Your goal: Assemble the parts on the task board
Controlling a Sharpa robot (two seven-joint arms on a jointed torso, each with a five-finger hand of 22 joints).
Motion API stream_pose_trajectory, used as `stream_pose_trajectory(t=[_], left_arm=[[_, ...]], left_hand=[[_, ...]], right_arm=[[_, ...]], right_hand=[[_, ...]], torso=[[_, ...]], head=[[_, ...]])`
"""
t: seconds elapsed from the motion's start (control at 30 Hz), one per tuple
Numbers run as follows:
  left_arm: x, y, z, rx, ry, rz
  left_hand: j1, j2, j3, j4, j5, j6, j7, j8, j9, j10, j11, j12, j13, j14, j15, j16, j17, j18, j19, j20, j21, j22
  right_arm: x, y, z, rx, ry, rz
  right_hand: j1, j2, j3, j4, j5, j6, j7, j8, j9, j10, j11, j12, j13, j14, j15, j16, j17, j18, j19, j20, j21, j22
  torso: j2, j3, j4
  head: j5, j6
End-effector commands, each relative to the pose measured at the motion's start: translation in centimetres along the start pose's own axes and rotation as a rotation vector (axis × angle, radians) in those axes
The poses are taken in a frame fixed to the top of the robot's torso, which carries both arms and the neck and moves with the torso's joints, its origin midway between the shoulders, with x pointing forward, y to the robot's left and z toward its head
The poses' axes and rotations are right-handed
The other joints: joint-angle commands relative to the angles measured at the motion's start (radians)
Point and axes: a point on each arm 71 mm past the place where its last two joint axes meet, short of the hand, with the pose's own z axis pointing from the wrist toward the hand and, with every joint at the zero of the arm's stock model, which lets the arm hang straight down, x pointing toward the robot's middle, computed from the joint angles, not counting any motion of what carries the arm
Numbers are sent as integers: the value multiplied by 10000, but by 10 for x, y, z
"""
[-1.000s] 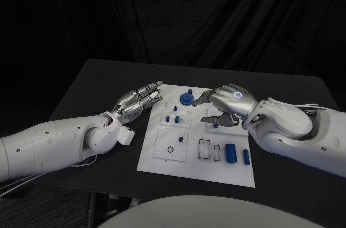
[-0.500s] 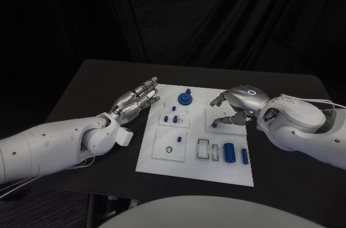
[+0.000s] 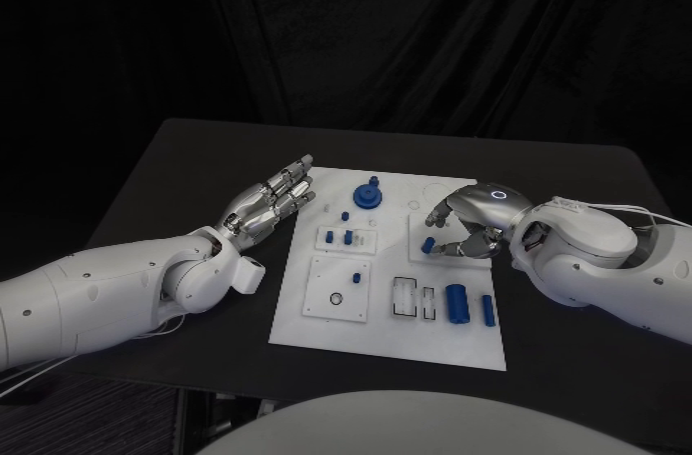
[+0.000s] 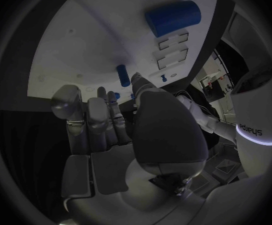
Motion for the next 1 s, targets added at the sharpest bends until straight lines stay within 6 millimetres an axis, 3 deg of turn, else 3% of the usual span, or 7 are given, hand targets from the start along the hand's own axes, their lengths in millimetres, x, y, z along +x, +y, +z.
stream_pose_trajectory(t=[0.03, 0.17, 0.3, 0.47, 0.73, 0.9, 1.0], left_arm=[[2, -5, 1, 772, 107, 166], [2, -4, 0, 750, 132, 146], [2, -4, 0, 718, 138, 137], [2, -3, 0, 677, 165, 111], [2, -1, -2, 574, 201, 49], [2, 1, -3, 491, 230, -5], [3, 3, -3, 449, 248, -33]], left_hand=[[130, -2, 68, -31, 52, -2, 53, -29, 9, -31, 75, -59, -16, -3, 76, -37, -10, 63, 3, 80, -42, 6], [196, 2, 96, -41, 104, -32, 34, -34, 5, -31, 102, -59, -16, -3, 109, -37, -10, 66, 5, 115, -42, 6], [488, -19, 212, -104, 390, 65, 131, -16, 20, -31, 268, -58, -16, -3, 144, -37, -10, 79, 6, 127, -42, -3], [691, -27, 305, -167, 596, 265, 275, 17, 46, -14, 478, -53, -10, -3, 189, -37, -10, 83, 9, 119, -40, -4], [854, -22, 392, -253, 759, 487, 471, 52, 75, -3, 607, -50, -7, -3, 252, -37, -10, 82, 14, 150, -37, -2], [1065, -103, 479, -490, 1075, 832, 699, 119, 118, 31, 747, -41, 3, -3, 295, -37, -10, 82, 20, 179, -34, -2], [1089, -98, 499, -525, 1115, 885, 739, 130, 123, 35, 756, -40, 4, -3, 313, -37, -10, 81, 21, 183, -34, 0]], right_arm=[[5, 0, 1, 67, 206, 88], [9, 2, 2, -37, 296, 116], [13, 4, 4, -117, 417, 128], [19, 5, 6, -210, 452, 179], [23, 8, 9, -375, 460, 239], [23, 10, 11, -428, 452, 381], [23, 10, 11, -433, 442, 417]], right_hand=[[57, 102, 75, 1, 8, 65, -14, 60, 9, 153, -31, -28, -6, 9, -29, 22, -16, 110, 24, 12, -6, 1148], [482, 261, 249, -108, 249, 146, -25, 47, 10, 479, -100, -89, -30, 9, -92, 2, -54, 109, 36, -47, -17, 1146], [823, 366, 412, -209, 573, 279, -8, 59, 15, 757, -146, -189, -77, 7, -133, -16, -81, 110, 39, -89, -36, 1143], [992, 412, 527, -240, 701, 374, 36, 66, 17, 913, -162, -307, -136, 7, -151, -29, -102, 108, 46, -110, -42, 1144], [1164, 421, 724, -211, 920, 433, 89, 25, -3, 1277, -212, -483, -239, 36, -197, -11, -94, 104, 71, -151, -23, 1150], [1362, 385, 1141, -186, 2035, 518, 84, -15, -22, 1763, -302, -719, -356, 71, -277, 25, -63, 93, 108, -226, 51, 1171], [1383, 354, 1280, -187, 2284, 695, 68, 50, 9, 2017, -357, -742, -359, 84, -324, 41, -48, 90, 120, -262, 78, 1177]], torso=[[-11, 1, -23], [-39, -6, 2], [-52, -3, 6], [-58, -16, 9], [-52, -22, 0], [-45, -15, 30], [-40, -4, 23]], head=[[20, -2], [-35, -2], [-50, -2], [-9, -2], [11, -2], [-7, -2], [-2, -2]])
